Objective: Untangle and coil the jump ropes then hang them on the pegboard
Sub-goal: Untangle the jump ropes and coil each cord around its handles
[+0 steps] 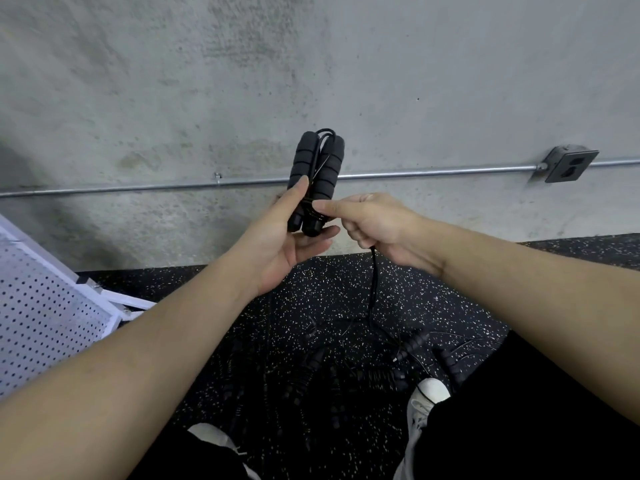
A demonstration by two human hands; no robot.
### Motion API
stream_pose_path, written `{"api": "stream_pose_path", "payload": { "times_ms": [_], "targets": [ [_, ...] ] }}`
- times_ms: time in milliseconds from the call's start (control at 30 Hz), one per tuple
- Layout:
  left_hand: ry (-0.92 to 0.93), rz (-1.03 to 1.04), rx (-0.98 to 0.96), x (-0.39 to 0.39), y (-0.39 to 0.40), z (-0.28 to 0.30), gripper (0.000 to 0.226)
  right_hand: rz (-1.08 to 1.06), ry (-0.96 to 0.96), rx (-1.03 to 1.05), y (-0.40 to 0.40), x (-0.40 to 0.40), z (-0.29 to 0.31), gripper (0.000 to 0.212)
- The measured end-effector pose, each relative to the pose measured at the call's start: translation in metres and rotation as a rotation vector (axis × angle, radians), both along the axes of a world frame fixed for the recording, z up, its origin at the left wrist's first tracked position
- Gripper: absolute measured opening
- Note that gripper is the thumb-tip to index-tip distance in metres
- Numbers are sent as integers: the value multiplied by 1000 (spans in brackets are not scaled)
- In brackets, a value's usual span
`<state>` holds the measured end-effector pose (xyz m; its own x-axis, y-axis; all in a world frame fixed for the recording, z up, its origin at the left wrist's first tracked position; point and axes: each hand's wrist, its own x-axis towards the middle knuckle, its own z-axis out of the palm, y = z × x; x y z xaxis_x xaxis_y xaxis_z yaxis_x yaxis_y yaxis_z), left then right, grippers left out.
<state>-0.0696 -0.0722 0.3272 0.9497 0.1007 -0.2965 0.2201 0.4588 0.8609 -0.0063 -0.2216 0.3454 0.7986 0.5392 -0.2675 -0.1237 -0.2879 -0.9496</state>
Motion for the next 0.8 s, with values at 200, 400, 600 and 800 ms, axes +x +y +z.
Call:
{"api": "stream_pose_path", "payload": {
  "times_ms": [200, 400, 600, 800],
  "targets": [
    [-30, 191, -69, -4, -7, -6, 45, -67, -38, 20, 4, -3, -6, 44],
    [-19, 245, -67, 0, 4, -4, 43, 60, -91, -65, 9, -11, -4, 34],
    [19, 218, -187, 1, 24, 4, 34, 188, -221, -18, 4, -2, -7, 34],
    [-23, 124, -341, 2, 29, 4, 42, 383, -172, -36, -10, 4, -10, 28]
  ]
}}
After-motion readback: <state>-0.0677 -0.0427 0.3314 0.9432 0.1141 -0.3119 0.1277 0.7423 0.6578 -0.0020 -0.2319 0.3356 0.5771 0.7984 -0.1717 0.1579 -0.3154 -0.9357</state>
